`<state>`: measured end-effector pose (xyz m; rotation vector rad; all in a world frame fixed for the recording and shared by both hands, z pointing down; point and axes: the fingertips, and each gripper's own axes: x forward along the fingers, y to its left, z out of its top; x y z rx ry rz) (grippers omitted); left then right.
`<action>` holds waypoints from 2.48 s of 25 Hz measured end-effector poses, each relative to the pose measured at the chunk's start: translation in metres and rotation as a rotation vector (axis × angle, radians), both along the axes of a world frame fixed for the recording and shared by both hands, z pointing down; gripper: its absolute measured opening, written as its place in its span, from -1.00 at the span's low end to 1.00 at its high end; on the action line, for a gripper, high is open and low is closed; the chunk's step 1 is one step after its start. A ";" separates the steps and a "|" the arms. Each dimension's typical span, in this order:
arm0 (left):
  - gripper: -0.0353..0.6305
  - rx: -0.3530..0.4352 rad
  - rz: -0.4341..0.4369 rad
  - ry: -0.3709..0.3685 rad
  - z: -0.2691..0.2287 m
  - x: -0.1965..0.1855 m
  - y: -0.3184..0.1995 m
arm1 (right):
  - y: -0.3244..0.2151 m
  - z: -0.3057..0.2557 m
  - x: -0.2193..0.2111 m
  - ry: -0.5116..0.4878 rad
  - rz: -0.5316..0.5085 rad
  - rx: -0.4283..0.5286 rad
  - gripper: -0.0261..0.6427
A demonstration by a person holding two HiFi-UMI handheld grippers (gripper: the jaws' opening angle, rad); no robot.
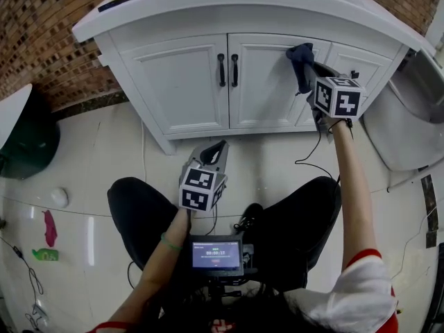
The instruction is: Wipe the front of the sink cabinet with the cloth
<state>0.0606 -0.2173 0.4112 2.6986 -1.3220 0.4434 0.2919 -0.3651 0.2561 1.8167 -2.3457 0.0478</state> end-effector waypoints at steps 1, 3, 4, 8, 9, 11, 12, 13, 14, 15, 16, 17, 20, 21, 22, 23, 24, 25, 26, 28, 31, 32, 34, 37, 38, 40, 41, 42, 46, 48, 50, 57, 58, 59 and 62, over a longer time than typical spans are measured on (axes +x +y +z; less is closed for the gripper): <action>-0.83 -0.001 -0.001 0.001 0.000 0.000 0.001 | 0.000 -0.001 -0.020 -0.001 -0.037 0.006 -0.74; -0.83 -0.002 -0.004 0.003 0.001 -0.002 0.002 | -0.003 0.001 -0.056 -0.003 -0.103 0.006 -0.74; -0.83 -0.002 -0.006 0.004 0.001 -0.003 0.002 | -0.005 0.003 -0.073 -0.003 -0.129 0.002 -0.74; -0.83 -0.004 -0.024 0.006 0.001 -0.016 0.004 | -0.012 0.017 -0.130 0.004 -0.208 -0.028 -0.74; -0.83 -0.004 -0.029 0.005 0.002 -0.020 0.003 | -0.014 0.021 -0.140 0.013 -0.218 -0.035 -0.74; -0.83 -0.003 -0.038 0.003 0.002 -0.029 0.003 | -0.020 0.029 -0.151 0.039 -0.221 -0.047 -0.74; -0.83 -0.003 -0.044 0.001 0.002 -0.033 0.002 | -0.022 0.033 -0.151 0.049 -0.216 -0.052 -0.74; -0.83 -0.001 -0.049 -0.001 0.003 -0.037 0.001 | -0.025 0.035 -0.149 0.053 -0.207 -0.057 -0.74; -0.83 0.000 -0.055 -0.002 0.003 -0.040 0.000 | -0.027 0.037 -0.144 0.051 -0.197 -0.063 -0.74; -0.83 0.001 -0.060 -0.002 0.002 -0.043 0.000 | -0.028 0.039 -0.137 0.049 -0.184 -0.069 -0.74; -0.83 0.001 -0.063 0.000 0.002 -0.044 -0.001 | -0.029 0.040 -0.130 0.050 -0.171 -0.074 -0.74; -0.83 0.001 -0.064 0.001 0.002 -0.045 -0.001 | -0.029 0.041 -0.120 0.054 -0.155 -0.077 -0.74; -0.83 0.001 -0.057 0.001 0.002 -0.040 -0.001 | -0.027 0.044 -0.084 0.069 -0.098 -0.087 -0.74; -0.83 -0.001 -0.052 -0.001 0.002 -0.038 -0.001 | -0.026 0.045 -0.069 0.076 -0.072 -0.091 -0.74; -0.83 -0.002 -0.047 -0.003 0.003 -0.035 0.000 | -0.025 0.046 -0.053 0.083 -0.042 -0.096 -0.74; -0.83 -0.004 -0.041 -0.005 0.005 -0.031 0.000 | -0.023 0.047 -0.037 0.089 -0.012 -0.100 -0.74; -0.83 -0.005 -0.036 -0.006 0.006 -0.027 0.001 | -0.021 0.048 -0.020 0.091 0.014 -0.103 -0.74; -0.83 -0.006 -0.031 -0.007 0.006 -0.024 0.002 | -0.020 0.048 -0.005 0.090 0.038 -0.107 -0.74; -0.83 -0.007 -0.026 -0.008 0.007 -0.020 0.003 | -0.018 0.049 0.011 0.089 0.062 -0.112 -0.74; -0.83 -0.010 -0.014 -0.011 0.009 -0.013 0.004 | -0.014 0.051 0.038 0.094 0.104 -0.123 -0.74; -0.83 -0.012 0.004 -0.016 0.011 -0.005 0.006 | -0.009 0.056 0.070 0.112 0.153 -0.144 -0.74; -0.83 -0.012 0.008 -0.018 0.011 -0.003 0.006 | -0.008 0.058 0.078 0.113 0.164 -0.150 -0.74; -0.83 -0.013 0.012 -0.021 0.011 -0.002 0.007 | -0.004 0.057 0.082 0.104 0.171 -0.151 -0.74; -0.83 -0.012 0.011 -0.022 0.012 -0.002 0.006 | 0.004 0.050 0.057 0.088 0.111 -0.122 -0.74; -0.83 -0.011 0.009 -0.021 0.012 -0.002 0.005 | 0.005 0.049 0.041 0.081 0.073 -0.110 -0.74; -0.83 -0.013 0.004 -0.019 0.012 -0.003 0.005 | 0.008 0.048 0.002 0.071 -0.013 -0.094 -0.74; -0.83 -0.015 0.003 -0.018 0.012 -0.003 0.005 | 0.008 0.050 -0.018 0.069 -0.055 -0.091 -0.74; -0.83 -0.015 0.002 -0.017 0.012 -0.004 0.006 | 0.008 0.053 -0.038 0.067 -0.092 -0.092 -0.74; -0.83 -0.014 -0.009 -0.006 0.010 -0.011 0.006 | 0.001 0.072 -0.105 0.055 -0.184 -0.123 -0.74; -0.83 -0.013 -0.023 0.003 0.009 -0.019 0.005 | -0.003 0.081 -0.130 0.053 -0.208 -0.142 -0.74; -0.83 -0.011 -0.035 0.008 0.008 -0.028 0.003 | -0.009 0.089 -0.147 0.058 -0.219 -0.156 -0.74; -0.83 -0.027 -0.068 0.013 0.014 -0.049 0.000 | -0.027 0.109 -0.131 0.091 -0.145 -0.204 -0.74; -0.83 -0.027 -0.068 0.016 0.014 -0.049 0.000 | -0.026 0.110 -0.121 0.097 -0.127 -0.210 -0.74; -0.83 -0.027 -0.068 0.018 0.014 -0.049 0.000 | -0.026 0.112 -0.110 0.101 -0.108 -0.214 -0.74; -0.83 -0.022 -0.059 0.019 0.014 -0.043 0.001 | -0.023 0.119 -0.069 0.102 -0.050 -0.227 -0.74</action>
